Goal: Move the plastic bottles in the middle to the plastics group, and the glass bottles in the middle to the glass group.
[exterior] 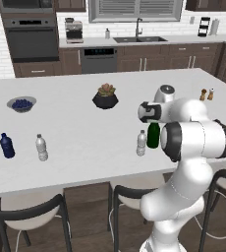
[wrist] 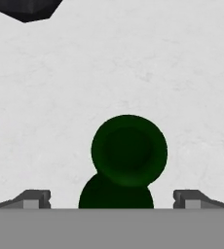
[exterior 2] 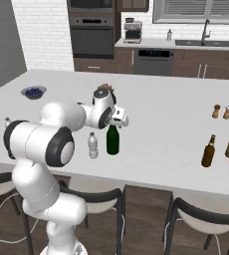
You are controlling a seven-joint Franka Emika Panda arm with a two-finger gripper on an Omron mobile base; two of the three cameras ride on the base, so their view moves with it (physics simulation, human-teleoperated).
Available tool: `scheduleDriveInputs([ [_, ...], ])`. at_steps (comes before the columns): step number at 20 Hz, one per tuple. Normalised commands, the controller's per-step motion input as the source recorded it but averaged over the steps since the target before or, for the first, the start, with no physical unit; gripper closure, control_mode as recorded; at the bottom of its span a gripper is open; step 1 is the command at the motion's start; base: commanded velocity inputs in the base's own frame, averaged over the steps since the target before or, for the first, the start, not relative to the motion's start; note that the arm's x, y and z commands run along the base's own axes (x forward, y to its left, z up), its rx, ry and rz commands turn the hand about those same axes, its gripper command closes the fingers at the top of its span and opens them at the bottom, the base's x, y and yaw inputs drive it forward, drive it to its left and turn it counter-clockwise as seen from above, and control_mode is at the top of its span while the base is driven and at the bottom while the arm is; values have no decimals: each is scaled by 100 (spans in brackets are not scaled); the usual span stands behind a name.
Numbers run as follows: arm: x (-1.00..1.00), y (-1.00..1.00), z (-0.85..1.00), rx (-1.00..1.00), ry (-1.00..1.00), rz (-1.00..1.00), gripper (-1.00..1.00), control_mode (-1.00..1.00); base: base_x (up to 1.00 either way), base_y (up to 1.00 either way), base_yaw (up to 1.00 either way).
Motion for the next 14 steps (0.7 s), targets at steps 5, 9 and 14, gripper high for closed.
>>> scheduleDriveInputs([
  [5, 10, -1, -4, 0, 0, 0, -100, -100, 0, 0, 0],
  [9, 12, -6, -3, 0, 0, 0, -100, -100, 0, 0, 0],
  [14, 10, -3, -7, 0, 0, 0, -100, -100, 0, 0, 0],
])
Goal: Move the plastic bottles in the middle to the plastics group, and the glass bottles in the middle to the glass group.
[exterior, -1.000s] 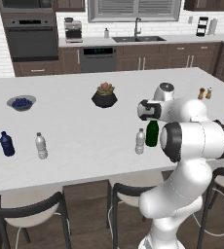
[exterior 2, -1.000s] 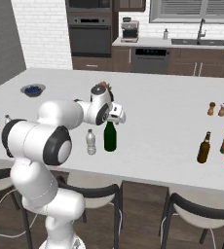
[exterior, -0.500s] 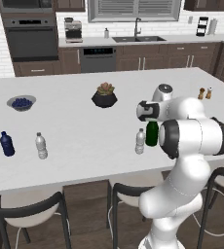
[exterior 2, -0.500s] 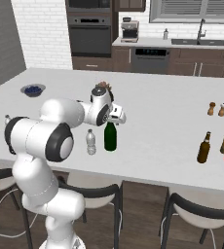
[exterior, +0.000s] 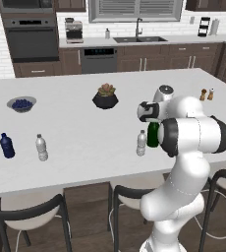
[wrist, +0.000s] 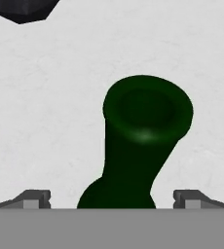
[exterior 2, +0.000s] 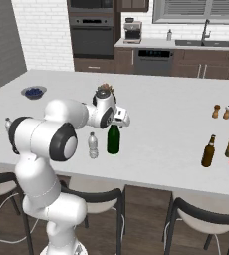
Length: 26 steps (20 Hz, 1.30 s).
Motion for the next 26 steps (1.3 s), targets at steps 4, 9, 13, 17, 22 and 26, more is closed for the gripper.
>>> scheduleDriveInputs([
  [4, 2, 0, -8, 0, -2, 0, -100, -100, 0, 0, 0],
  [9, 0, 0, -7, 0, -4, 0, 100, -100, 0, 0, 0],
  [13, 0, 0, -1, 0, -10, 0, 100, -100, 0, 0, 0],
  [17, -1, -7, 0, 0, -12, 0, 100, -100, 0, 0, 0],
  [22, -26, -24, 15, 0, -6, 0, 100, -100, 0, 0, 0],
  [26, -40, -35, 29, 0, -6, 0, 100, -100, 0, 0, 0],
])
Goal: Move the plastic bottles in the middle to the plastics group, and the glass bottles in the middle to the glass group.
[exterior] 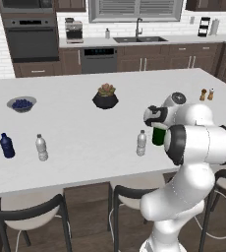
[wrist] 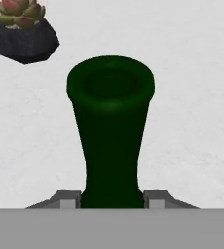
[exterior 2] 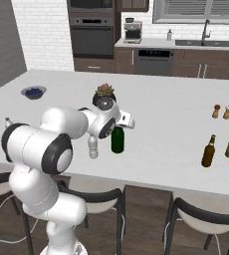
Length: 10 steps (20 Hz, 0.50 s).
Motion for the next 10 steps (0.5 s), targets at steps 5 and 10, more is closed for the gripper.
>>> scheduleDriveInputs([
  [5, -32, -48, 35, 0, -4, 0, 100, -100, 0, 0, 0],
  [10, -18, -65, 33, 0, -3, 0, 100, -100, 0, 0, 0],
])
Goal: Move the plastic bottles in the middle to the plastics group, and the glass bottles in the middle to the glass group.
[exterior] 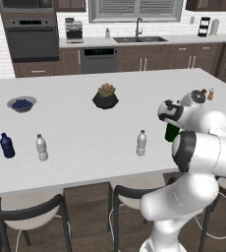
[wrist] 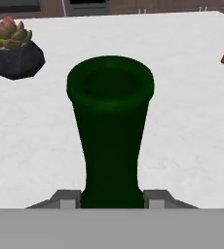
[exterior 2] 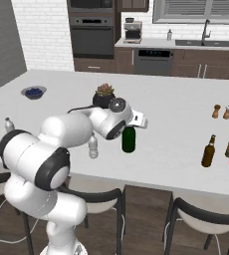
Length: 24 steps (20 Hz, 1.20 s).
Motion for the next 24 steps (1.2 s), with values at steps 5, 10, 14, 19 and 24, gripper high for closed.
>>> scheduleDriveInputs([
  [5, -21, -73, 26, 0, -5, 0, 100, -100, 0, 0, 0],
  [10, -2, -77, 9, -5, 0, -13, 100, -100, 0, 0, 0],
  [14, 0, -75, 7, -4, -2, -13, 100, -100, 0, 0, 0],
  [19, -15, -65, 1, -1, -7, -3, 100, -100, 0, 0, 0],
  [24, -22, -74, 0, 0, -7, 0, 100, -100, 0, 0, 0],
])
